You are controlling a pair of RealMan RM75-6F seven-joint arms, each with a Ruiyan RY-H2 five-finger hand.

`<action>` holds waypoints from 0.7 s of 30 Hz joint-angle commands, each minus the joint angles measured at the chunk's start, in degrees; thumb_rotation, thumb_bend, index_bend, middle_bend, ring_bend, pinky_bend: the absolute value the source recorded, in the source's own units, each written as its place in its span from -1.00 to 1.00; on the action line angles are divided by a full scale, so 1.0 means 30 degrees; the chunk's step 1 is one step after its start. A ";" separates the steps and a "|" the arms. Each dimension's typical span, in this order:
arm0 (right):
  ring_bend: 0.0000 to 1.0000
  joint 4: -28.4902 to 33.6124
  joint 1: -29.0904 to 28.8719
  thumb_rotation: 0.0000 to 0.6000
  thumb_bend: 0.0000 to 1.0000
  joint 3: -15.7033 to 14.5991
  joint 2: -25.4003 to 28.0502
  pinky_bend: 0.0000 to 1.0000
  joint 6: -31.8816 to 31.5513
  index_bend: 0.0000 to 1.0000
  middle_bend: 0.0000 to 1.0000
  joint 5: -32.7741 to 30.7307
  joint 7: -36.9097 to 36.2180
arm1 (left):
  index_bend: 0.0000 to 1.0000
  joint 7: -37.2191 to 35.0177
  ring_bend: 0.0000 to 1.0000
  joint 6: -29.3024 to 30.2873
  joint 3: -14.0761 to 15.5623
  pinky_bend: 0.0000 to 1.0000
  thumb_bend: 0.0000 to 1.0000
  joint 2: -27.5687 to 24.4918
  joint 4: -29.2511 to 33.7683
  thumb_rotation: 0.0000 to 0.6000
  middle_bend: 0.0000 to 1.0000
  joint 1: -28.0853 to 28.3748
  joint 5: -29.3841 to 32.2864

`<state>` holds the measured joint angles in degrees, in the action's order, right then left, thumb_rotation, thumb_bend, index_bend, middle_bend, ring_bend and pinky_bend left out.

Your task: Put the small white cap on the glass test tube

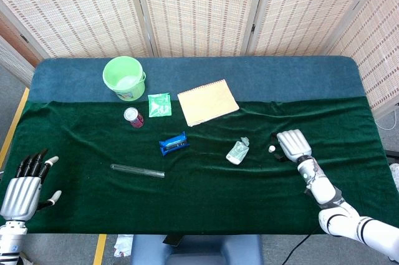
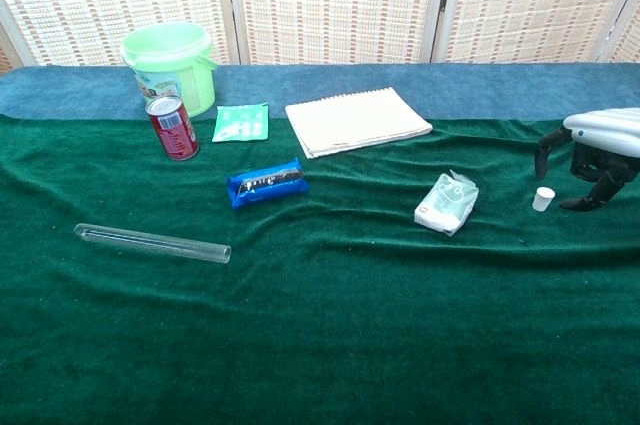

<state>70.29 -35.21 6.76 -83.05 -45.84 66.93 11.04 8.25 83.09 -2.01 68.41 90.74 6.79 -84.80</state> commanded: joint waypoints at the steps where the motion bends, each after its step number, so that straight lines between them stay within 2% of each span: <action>1: 1.00 -0.0185 -0.0125 0.92 -0.32 0.0003 -0.0164 1.00 0.0167 -0.21 0.91 -0.0083 -0.0018 | -0.62 0.0002 -0.88 -0.0027 0.0004 -1.00 -0.45 0.0031 -0.0051 1.00 -0.89 0.0012 0.0009; 13: 1.00 -0.0870 -0.0623 0.92 -0.18 0.0007 -0.0755 1.00 0.0681 -0.17 0.91 -0.0411 0.0302 | -0.62 -0.0119 -0.89 -0.0083 0.0024 -1.00 -0.45 0.0122 -0.0233 1.00 -0.89 0.0020 0.0045; 21: 1.00 -0.0887 -0.0680 0.97 -0.16 -0.0063 -0.0808 1.00 0.0704 -0.12 0.91 -0.0583 0.0448 | -0.62 -0.0169 -0.88 -0.0079 0.0036 -1.00 -0.45 0.0183 -0.0330 1.00 -0.89 0.0010 0.0048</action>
<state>67.63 -37.25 6.57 -85.46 -43.72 65.17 12.37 7.74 82.85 -1.90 68.96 89.75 6.82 -84.65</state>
